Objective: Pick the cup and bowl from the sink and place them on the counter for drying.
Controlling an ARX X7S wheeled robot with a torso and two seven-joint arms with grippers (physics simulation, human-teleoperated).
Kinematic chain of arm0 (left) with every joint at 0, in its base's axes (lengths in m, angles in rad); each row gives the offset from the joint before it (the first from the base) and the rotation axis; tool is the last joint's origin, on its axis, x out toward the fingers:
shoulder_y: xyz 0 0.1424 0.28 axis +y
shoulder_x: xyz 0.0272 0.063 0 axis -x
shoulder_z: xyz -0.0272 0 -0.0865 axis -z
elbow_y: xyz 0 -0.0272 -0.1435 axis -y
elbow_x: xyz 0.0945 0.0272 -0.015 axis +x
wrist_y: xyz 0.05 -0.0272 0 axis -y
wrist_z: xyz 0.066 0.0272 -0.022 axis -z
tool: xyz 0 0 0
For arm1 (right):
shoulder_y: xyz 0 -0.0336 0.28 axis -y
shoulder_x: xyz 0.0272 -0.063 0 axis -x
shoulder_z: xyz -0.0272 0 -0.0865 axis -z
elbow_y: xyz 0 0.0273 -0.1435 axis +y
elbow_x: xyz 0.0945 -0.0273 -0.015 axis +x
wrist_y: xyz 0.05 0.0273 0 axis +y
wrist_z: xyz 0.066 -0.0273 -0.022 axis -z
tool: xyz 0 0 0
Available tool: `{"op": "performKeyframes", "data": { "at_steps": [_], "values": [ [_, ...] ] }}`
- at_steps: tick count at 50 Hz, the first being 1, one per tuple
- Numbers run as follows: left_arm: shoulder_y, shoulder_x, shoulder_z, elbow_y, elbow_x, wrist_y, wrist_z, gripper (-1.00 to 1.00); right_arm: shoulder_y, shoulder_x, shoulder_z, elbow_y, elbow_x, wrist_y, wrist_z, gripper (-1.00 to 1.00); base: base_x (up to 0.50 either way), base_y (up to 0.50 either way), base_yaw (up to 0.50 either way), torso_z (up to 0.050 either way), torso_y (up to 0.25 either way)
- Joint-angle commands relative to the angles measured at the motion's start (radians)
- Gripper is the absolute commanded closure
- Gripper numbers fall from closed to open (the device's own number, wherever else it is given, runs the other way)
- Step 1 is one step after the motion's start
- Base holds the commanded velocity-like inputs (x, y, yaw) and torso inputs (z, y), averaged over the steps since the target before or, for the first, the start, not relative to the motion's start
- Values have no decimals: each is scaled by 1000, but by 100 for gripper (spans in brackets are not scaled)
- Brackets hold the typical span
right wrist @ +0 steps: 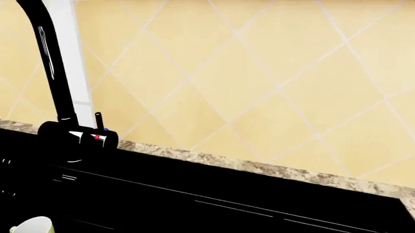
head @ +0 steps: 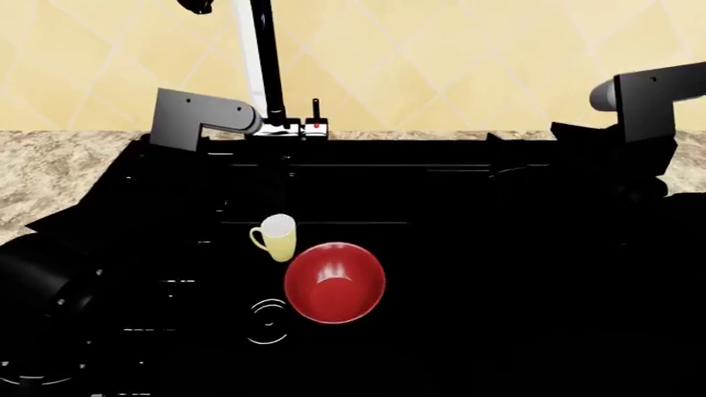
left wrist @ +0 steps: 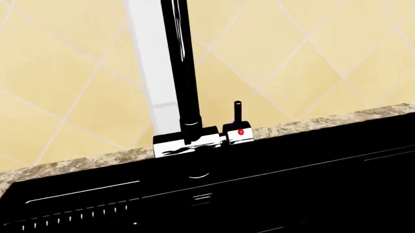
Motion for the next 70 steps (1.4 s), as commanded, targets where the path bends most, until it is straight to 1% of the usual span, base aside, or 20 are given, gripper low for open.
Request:
{"op": "performKeyframes", "data": {
  "at_steps": [1,21,25,27,32,33,34,38,40,44,45,47,49,51,52,55,56,58,62,70],
  "values": [
    [2,-1,10,-4,-2,4,-1,-100,-15,0,3,18,0,-28,-7,-100,293,0,0,0,0],
    [-2,-5,44,-31,5,25,12,-100,-21,-9,10,23,14,-21,8,-100,266,0,0,0,1],
    [-21,10,50,-57,-32,-51,21,-100,-23,-11,17,18,19,-18,14,-100,0,0,0,0,0],
    [-29,2,98,-59,-13,-47,29,-100,-22,-11,20,17,23,-13,16,-100,0,0,0,0,0],
    [-76,24,143,-141,-9,-94,39,-100,-15,-11,19,17,32,2,20,-100,0,0,0,0,0],
    [-88,21,156,-172,7,-72,49,-100,-12,-11,20,15,35,6,21,-100,0,0,0,0,0],
    [-99,27,168,-190,-3,-107,55,-100,-11,-11,20,14,36,8,22,-100,0,0,0,0,0],
    [-123,65,151,-266,-5,-101,54,-100,-17,-9,22,15,36,2,22,-100,0,0,0,0,0],
    [-140,71,196,-298,16,-82,69,-100,-17,-9,17,20,36,-1,20,-100,0,0,0,0,0],
    [-156,95,217,-330,5,-100,86,-100,-16,-8,14,24,36,-5,19,-100,0,0,0,0,0],
    [-157,101,222,-336,12,-93,80,-100,-16,-8,14,24,36,-6,20,-100,0,0,0,0,0],
    [-142,86,254,-315,30,7,128,-100,-17,-9,15,24,36,-17,17,-100,0,0,0,0,0],
    [-153,107,244,-381,19,-11,136,-100,-22,-8,13,31,33,-25,13,-100,0,0,0,0,0],
    [-156,110,279,-399,37,-15,135,-100,-23,-6,14,33,34,-24,14,-100,0,0,0,0,0],
    [-151,119,256,-424,20,5,155,-100,-17,-5,13,32,36,-17,16,-100,0,0,0,0,0],
    [-156,124,287,-459,44,43,168,-100,-7,-6,15,27,40,-11,22,-100,0,0,0,0,0],
    [-165,124,326,-484,85,61,151,-100,-6,-7,15,26,41,-9,24,-100,0,0,0,0,0],
    [-168,138,299,-510,67,45,147,-100,-5,-8,13,24,43,-6,26,-100,0,0,0,0,0],
    [-185,156,311,-593,86,22,126,-100,5,-7,0,44,36,-19,20,-100,0,0,0,0,0],
    [-183,157,353,-589,113,30,109,-100,7,-9,-10,48,39,-17,21,-100,0,0,0,0,0]
  ]
}}
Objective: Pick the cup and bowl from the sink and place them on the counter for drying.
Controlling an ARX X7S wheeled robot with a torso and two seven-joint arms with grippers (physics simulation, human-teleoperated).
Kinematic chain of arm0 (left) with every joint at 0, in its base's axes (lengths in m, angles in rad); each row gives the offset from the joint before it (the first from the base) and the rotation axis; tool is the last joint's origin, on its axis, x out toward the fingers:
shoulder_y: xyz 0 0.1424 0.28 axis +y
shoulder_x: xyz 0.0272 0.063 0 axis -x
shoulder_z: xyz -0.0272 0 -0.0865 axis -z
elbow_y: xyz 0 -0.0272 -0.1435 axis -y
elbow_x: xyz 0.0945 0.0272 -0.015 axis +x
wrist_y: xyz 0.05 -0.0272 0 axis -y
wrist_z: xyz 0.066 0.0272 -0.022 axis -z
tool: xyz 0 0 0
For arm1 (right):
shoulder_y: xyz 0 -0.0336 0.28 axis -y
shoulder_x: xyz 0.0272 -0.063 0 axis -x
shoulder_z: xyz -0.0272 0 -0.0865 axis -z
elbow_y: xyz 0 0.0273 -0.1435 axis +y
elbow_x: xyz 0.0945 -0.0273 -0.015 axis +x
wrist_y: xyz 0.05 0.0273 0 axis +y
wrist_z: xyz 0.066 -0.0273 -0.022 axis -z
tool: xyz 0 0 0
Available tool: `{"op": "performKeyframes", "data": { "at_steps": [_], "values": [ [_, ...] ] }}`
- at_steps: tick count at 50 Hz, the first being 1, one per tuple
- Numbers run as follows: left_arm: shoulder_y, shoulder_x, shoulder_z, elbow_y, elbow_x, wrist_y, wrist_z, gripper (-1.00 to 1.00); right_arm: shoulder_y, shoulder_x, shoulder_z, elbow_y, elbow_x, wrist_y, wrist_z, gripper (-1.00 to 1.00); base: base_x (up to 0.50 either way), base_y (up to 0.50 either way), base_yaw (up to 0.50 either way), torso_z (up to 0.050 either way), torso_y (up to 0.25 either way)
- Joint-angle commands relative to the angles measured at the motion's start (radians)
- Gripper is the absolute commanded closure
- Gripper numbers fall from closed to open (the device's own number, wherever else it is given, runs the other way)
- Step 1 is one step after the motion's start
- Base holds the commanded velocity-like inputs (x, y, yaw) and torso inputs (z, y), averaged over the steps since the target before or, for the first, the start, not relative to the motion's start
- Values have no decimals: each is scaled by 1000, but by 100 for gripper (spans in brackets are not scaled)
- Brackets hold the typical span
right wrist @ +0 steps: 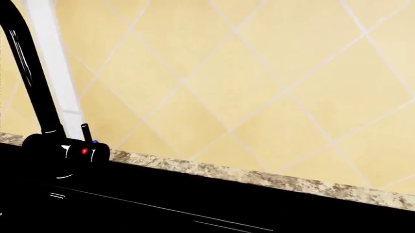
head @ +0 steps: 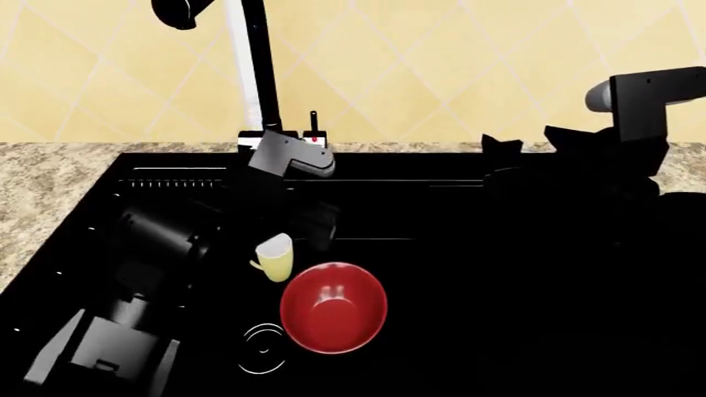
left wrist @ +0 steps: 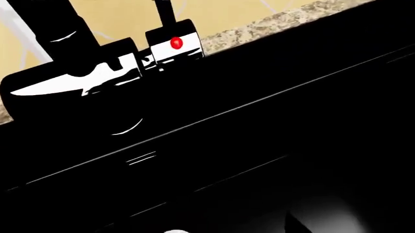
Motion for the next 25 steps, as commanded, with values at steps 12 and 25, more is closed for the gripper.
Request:
{"op": "performKeyframes", "data": {
  "at_steps": [12,25],
  "values": [
    [9,56,-11,-141,4,-30,-56,-100,0,2,-6,4,10,-4,6,-100,0,0,0,0,0],
    [-23,84,-23,-299,44,78,-73,-100,-9,-3,-25,21,4,-33,-1,-100,0,0,0,0,0]
  ]
}}
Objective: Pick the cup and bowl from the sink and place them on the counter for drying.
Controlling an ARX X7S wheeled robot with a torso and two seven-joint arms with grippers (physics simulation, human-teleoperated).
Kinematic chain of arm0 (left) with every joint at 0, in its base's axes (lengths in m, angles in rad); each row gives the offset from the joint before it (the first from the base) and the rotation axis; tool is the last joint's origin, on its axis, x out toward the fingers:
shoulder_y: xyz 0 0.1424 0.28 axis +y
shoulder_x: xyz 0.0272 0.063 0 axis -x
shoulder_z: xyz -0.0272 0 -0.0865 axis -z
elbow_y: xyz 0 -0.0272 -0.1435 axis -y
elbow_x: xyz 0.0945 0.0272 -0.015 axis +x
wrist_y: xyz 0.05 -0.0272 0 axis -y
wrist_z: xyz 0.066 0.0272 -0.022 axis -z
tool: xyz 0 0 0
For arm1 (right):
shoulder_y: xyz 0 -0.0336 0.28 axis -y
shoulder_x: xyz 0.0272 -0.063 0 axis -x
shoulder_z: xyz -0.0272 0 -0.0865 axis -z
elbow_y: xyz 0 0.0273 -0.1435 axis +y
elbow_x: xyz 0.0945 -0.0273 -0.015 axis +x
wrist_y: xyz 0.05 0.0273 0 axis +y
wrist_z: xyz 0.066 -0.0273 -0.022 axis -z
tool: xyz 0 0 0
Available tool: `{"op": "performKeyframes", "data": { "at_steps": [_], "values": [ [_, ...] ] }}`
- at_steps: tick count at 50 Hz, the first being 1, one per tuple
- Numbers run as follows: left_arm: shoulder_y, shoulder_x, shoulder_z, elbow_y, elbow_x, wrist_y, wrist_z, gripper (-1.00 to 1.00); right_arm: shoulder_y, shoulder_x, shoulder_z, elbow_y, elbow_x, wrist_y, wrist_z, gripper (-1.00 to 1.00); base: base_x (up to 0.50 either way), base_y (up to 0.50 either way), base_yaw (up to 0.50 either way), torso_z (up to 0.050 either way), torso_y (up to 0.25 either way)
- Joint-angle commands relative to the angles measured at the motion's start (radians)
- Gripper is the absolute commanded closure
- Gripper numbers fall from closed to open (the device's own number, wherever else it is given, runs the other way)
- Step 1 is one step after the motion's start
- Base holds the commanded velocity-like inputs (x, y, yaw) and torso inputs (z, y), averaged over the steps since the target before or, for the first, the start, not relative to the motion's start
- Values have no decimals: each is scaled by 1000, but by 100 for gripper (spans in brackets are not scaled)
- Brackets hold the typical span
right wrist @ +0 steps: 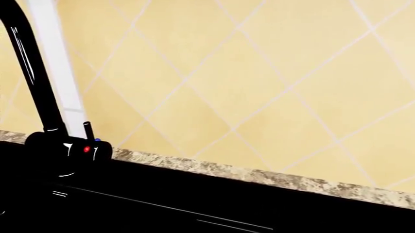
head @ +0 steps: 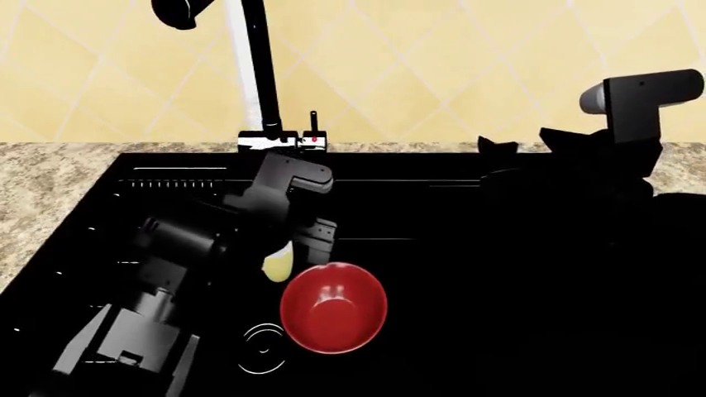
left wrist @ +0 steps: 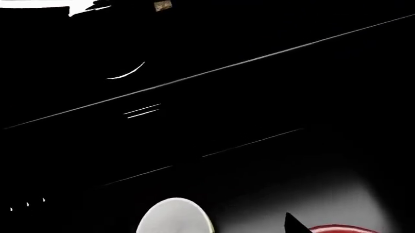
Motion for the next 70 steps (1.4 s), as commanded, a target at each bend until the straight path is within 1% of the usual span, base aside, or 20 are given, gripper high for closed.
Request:
{"op": "performKeyframes", "data": {
  "at_steps": [1,7,12,19,24,31,35,42,48,56,65,66,70],
  "values": [
    [-26,32,-20,-142,23,78,-18,-100,-6,-2,-9,8,1,-14,-3,-100,0,0,0,0,0],
    [-47,53,-7,-260,55,166,-12,-100,-20,2,-2,3,6,-15,0,-100,0,0,0,0,0],
    [-49,60,-1,-302,62,184,-13,-100,-22,2,-3,8,8,-18,-1,-100,0,0,0,0,0],
    [-74,80,20,-431,88,250,4,-100,-20,1,-10,13,8,-22,0,-100,0,0,0,0,0],
    [-85,88,28,-477,94,273,9,-100,-21,3,-5,8,12,-18,5,-100,0,0,0,0,0],
    [-110,103,48,-581,106,328,41,-100,-31,1,-4,6,14,-25,7,-100,0,0,0,0,0],
    [-89,99,60,-550,104,317,36,-100,-30,2,-3,4,17,-23,10,-100,0,0,0,0,0],
    [-75,101,82,-557,107,322,43,-100,-42,3,-3,2,19,-30,11,-100,0,0,0,0,0],
    [-52,88,101,-507,102,293,49,-100,-42,3,-6,7,18,-36,9,-100,0,0,0,0,0],
    [-55,101,124,-560,107,308,71,-100,-45,2,-9,9,20,-40,11,-100,0,0,0,0,0],
    [-52,96,131,-537,94,288,67,-100,-46,3,-10,10,24,-44,13,-100,0,0,0,0,0],
    [-50,95,132,-529,93,285,63,100,-46,3,-11,10,24,-45,13,-100,0,0,0,0,0],
    [-53,92,130,-519,86,275,58,100,-46,4,-9,9,26,-45,15,-100,0,0,0,0,0]
  ]
}}
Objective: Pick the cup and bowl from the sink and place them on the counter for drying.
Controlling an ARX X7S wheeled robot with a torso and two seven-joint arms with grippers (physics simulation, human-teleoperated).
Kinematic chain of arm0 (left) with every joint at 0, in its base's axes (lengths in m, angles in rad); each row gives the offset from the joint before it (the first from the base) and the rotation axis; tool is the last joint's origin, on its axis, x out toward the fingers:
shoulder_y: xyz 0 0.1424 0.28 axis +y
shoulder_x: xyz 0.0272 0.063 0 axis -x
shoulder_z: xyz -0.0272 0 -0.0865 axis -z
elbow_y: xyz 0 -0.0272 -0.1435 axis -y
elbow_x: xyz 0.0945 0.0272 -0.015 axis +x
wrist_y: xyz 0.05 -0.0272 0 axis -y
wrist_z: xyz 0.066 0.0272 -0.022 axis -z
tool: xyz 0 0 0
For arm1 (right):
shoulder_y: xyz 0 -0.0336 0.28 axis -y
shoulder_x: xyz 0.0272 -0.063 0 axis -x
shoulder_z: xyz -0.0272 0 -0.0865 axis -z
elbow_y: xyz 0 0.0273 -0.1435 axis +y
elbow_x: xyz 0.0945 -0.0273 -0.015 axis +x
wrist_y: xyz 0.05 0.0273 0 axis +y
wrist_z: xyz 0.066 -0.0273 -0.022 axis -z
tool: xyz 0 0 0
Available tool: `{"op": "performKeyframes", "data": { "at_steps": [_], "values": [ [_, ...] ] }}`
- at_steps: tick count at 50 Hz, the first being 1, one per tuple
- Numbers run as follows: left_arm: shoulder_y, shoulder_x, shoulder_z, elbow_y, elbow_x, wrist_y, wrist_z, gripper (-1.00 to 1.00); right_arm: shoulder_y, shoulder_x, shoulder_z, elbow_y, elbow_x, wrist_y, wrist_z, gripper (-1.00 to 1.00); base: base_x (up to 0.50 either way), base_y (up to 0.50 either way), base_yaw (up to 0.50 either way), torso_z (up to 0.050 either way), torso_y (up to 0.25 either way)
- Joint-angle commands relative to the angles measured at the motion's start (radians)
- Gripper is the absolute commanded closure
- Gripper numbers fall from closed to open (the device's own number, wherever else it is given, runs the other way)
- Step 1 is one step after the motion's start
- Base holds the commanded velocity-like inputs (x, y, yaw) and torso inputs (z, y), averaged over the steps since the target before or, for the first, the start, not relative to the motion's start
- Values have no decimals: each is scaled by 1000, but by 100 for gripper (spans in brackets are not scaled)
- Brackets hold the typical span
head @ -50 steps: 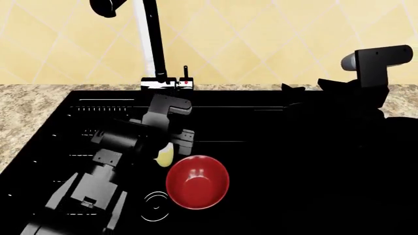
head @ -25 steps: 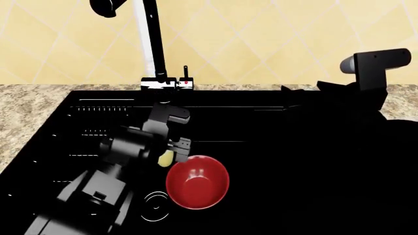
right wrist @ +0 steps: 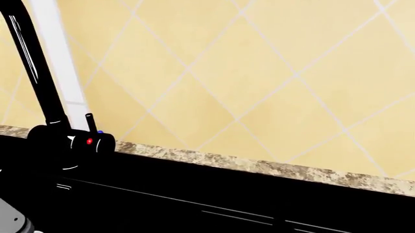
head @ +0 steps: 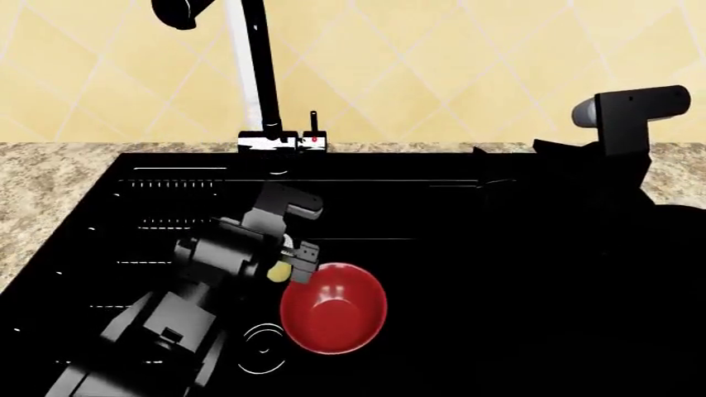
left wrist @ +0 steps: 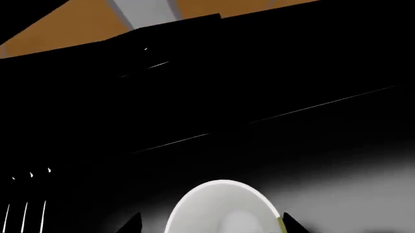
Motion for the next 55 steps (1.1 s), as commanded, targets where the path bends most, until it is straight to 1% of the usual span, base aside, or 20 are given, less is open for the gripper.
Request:
{"op": "performKeyframes", "data": {
  "at_steps": [1,11,23,31,42,47,54,55],
  "values": [
    [15,-2,-1,12,-56,-23,0,100,-2,2,1,-3,6,-2,4,-100,0,0,0,0,0],
    [-1,-20,-5,68,-76,-57,-2,100,0,3,-6,7,3,-15,1,-100,0,0,0,0,0],
    [-2,-69,-17,279,-123,-169,-30,100,16,4,-16,19,6,-13,1,-100,0,0,0,0,0],
    [-13,-80,-34,360,-151,-223,-51,100,12,4,-16,20,7,-21,2,-100,0,0,0,0,0],
    [-13,-116,-52,476,-188,-288,-67,100,10,2,-16,19,13,-25,5,-100,0,0,0,0,0],
    [-9,-140,-53,552,-204,-318,-74,100,17,1,-22,27,13,-30,0,-100,0,0,0,0,0],
    [7,-182,-96,689,-256,-392,-100,100,23,-1,-33,34,18,-27,-4,-100,0,0,0,0,0],
    [16,-190,-86,714,-258,-397,-98,100,25,0,-33,35,17,-27,-3,-100,0,0,0,0,0]
  ]
}}
